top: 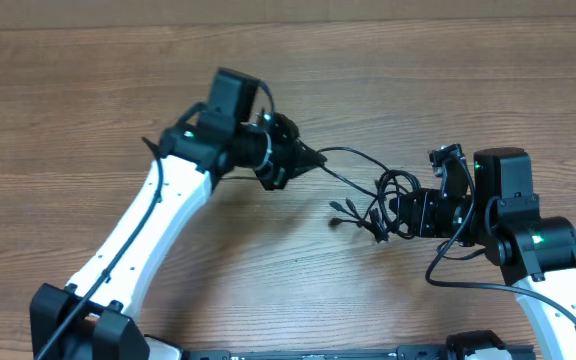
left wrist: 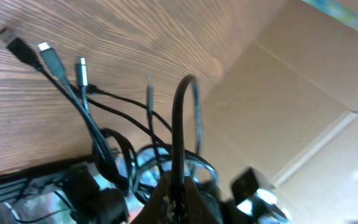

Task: Untangle cables

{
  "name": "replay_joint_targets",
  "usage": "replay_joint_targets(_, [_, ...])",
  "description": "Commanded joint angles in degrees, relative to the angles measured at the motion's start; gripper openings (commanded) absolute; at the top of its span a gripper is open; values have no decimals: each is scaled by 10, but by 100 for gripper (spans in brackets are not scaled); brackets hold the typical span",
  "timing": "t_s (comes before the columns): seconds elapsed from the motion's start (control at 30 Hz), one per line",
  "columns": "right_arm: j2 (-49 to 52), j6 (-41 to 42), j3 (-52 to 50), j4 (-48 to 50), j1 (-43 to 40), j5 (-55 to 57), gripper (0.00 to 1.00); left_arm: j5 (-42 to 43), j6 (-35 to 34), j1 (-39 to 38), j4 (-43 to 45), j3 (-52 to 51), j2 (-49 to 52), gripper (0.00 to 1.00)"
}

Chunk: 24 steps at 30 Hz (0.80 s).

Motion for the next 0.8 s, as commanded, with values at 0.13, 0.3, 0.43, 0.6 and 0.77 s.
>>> replay_joint_targets(0.13, [-7,-4,2,3,-1,17,4,76,57,76,10,6,-11,4])
replay_joint_targets(0.3, [-7,-4,2,2,-1,17,4,60,96,124,9,6,-11,4])
replay_joint_targets(0.43, [-7,-4,2,8,-1,17,4,12,126,149,-5,6,-11,4])
replay_joint_targets(0.6, [-7,-4,2,7,-1,17,4,-78,137,159,-42,6,-11,4])
replay_joint_targets(0.77, [-7,-4,2,5,-1,17,4,-206,140,158,-82,6,-11,4])
